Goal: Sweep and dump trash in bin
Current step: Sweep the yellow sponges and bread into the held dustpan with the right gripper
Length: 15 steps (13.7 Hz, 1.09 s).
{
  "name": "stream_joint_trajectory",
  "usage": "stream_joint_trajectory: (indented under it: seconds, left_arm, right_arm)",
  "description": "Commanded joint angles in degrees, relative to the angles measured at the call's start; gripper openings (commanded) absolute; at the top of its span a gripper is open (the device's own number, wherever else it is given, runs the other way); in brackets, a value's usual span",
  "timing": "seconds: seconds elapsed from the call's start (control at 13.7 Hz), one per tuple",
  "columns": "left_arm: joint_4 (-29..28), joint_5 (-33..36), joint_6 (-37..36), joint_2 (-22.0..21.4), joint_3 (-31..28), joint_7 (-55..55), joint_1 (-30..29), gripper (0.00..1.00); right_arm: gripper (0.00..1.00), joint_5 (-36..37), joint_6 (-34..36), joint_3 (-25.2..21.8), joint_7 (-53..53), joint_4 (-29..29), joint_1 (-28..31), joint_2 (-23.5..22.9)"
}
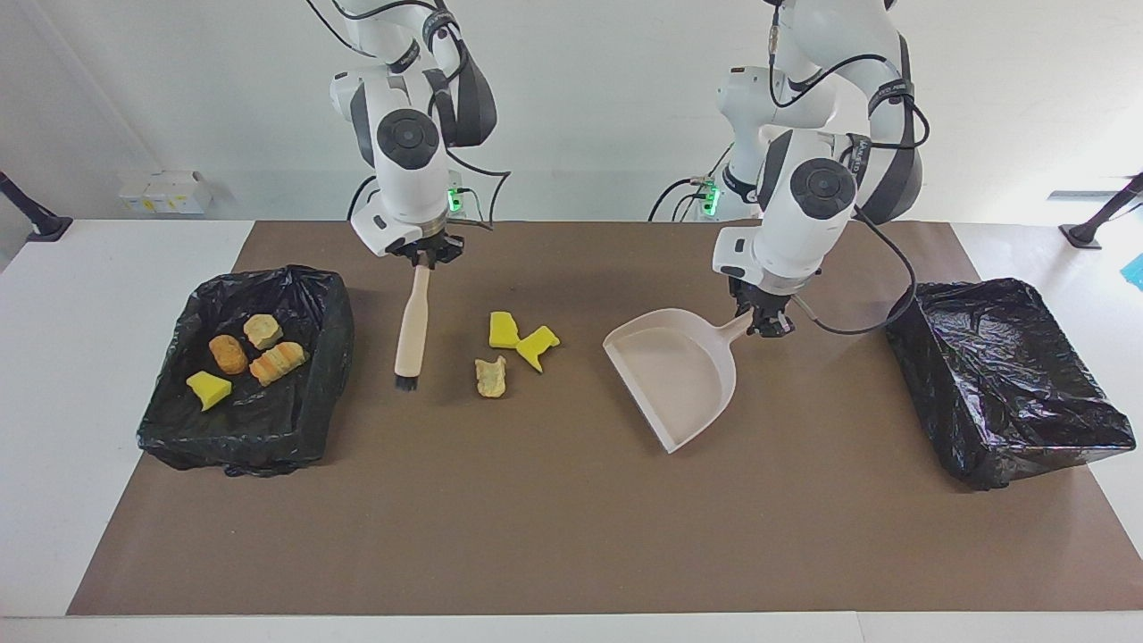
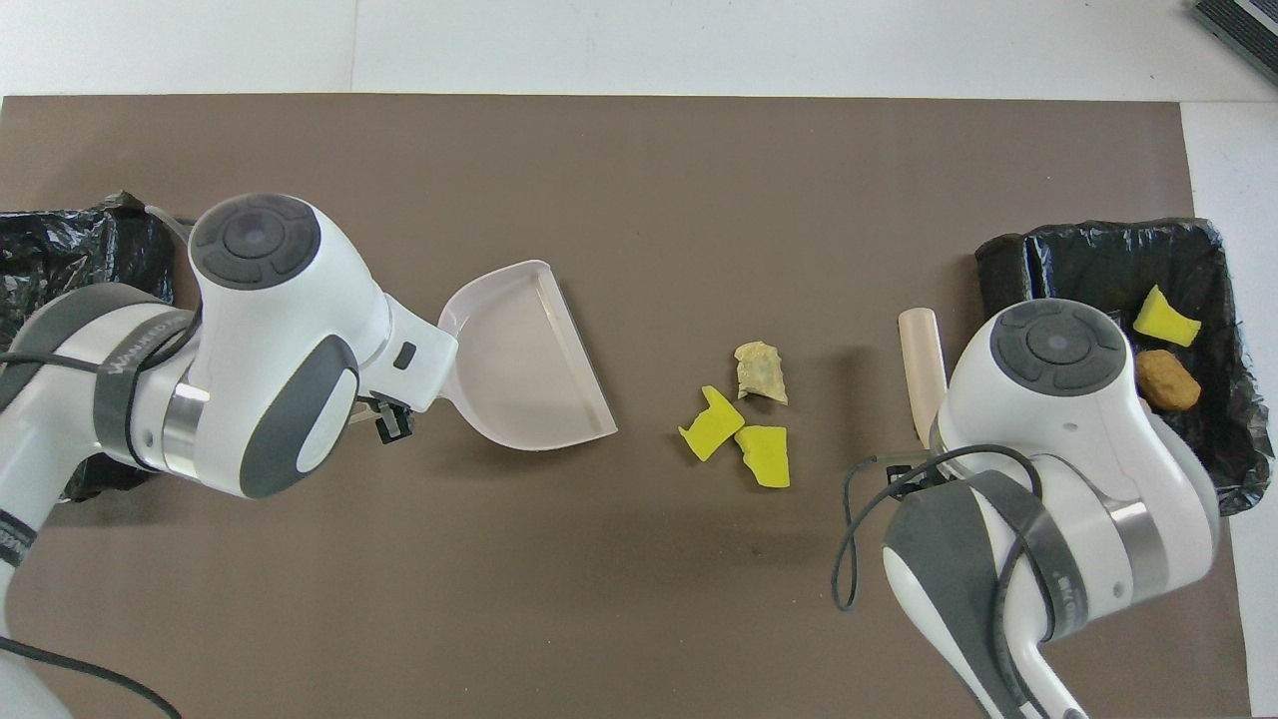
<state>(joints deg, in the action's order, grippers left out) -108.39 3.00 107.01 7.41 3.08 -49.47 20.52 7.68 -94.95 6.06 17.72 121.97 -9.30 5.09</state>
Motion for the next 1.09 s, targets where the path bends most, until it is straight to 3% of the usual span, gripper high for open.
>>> stream_joint_trajectory:
  seconds: [0.0, 0.22, 0.51, 0.8, 1.02]
  left_arm:
    - [-5.25, 1.83, 5.92, -2.22, -0.44, -3.17, 4.87, 0.00]
    - [-8.41, 4.55, 8.99, -2.22, -0.53, -3.09, 8.74, 0.00]
    - [-9.38, 4.64, 9.88, -2.05, -0.44, -2.91, 8.93, 0.00]
    - [-11.13, 4.56, 11.45, -2.66, -0.35, -2.91, 8.93, 0.00]
    - [-13.69, 4.56, 14.80, -3.45, -0.35, -2.91, 8.93, 0.00]
  right_arm:
    - [0.00, 0.76, -2.24, 0.88, -1.12, 4.58, -1.59, 0.90]
    - [0.00, -5.28, -4.45, 0.88, -0.14, 4.94, -2.65, -1.56]
    - [0.00, -15.13, -7.52, 0.97, -0.85, 5.03, -4.67, -3.41]
    - [0.00, -25.32, -15.34, 0.97, 0.12, 4.24, -9.32, -7.37]
    - [0.00, -38.31, -19.11, 0.97, 0.91, 0.92, -12.31, -9.29]
